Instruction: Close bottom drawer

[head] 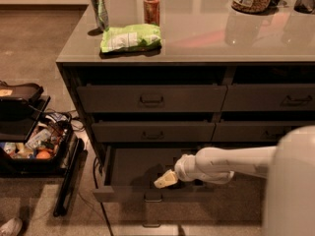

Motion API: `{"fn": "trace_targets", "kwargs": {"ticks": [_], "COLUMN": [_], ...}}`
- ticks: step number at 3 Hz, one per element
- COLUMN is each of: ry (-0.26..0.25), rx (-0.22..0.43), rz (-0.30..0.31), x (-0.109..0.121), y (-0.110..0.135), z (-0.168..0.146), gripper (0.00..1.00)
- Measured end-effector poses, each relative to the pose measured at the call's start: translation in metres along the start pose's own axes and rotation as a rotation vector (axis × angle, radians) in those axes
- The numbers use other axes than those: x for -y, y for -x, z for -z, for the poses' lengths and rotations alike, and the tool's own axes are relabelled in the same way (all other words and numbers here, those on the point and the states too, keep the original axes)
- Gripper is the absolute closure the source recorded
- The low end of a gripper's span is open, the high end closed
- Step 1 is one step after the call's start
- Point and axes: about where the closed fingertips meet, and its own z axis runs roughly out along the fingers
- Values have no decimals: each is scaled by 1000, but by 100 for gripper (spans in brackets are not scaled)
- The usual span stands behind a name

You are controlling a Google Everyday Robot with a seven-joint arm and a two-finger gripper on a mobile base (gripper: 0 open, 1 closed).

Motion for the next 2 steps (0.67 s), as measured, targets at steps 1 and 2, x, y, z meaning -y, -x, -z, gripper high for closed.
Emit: {"fn": "trace_targets", "kwargs": {"ticks": [1,2], "ry": [-11,-14], "rx": [-39,-44], "rz": [5,9], "x": [0,0], "y": [-6,-5], "z": [-38,-38], "gripper": [0,0]}}
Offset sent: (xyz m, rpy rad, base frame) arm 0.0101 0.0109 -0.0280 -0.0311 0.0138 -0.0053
